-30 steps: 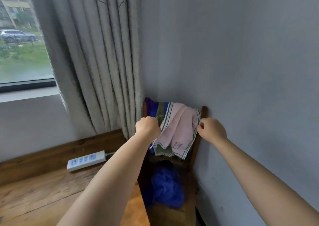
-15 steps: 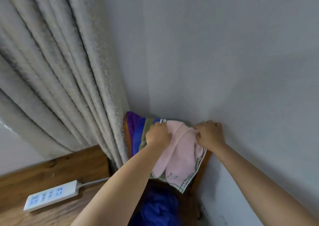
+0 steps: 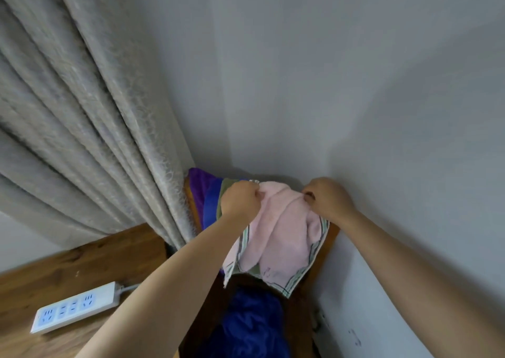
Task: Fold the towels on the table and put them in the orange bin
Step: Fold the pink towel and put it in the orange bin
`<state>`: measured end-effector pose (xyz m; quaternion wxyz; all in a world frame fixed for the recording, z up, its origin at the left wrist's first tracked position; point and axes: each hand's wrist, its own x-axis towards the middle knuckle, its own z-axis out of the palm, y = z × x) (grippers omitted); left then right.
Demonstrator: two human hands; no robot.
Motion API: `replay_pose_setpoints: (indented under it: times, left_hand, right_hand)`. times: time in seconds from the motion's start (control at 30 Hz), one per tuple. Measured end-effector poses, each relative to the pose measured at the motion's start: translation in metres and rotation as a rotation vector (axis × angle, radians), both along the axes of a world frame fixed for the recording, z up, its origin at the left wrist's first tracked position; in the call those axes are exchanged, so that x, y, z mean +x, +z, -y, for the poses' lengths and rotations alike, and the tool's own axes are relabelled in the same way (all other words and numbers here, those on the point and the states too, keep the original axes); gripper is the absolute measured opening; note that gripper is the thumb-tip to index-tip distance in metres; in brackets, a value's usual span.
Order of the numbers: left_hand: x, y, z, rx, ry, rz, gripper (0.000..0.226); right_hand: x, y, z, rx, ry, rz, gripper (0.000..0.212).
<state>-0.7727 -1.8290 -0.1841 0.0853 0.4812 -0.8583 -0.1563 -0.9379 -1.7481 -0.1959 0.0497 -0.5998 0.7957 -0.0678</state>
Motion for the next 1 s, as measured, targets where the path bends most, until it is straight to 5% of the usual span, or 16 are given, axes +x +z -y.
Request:
replay_pose_setpoints:
  times: [0.37,0.57,0.8,0.9,1.0]
  left_hand:
    - [0.012,0.031,-0.002,-0.12,0.05,-0.274,0.026]
    - [0.035,0.043,-0.001,-0.153,0.187,-0.607,0.019]
    - [0.064,0.045,-0.007,-0.136,0.199,-0.605,0.026]
    - [0.072,0.047,-0.008,-0.141,0.189,-0.58,0.027]
    - [0.078,0.058,-0.008,-0.155,0.23,-0.627,0.025]
  right_hand:
    - [0.012,0.029,-0.018,-0.436,-0.113,0.102,0.017]
    - [0.012,0.033,-0.031,-0.48,-0.127,0.241,0.018]
    - [0.016,0.001,-0.035,-0.032,-0.044,-0.159,0.033]
    - [0.013,0.007,-0.032,-0.085,-0.128,-0.205,0.024]
    - [0.018,0.039,-0.026,-0.372,-0.172,-0.149,0.026]
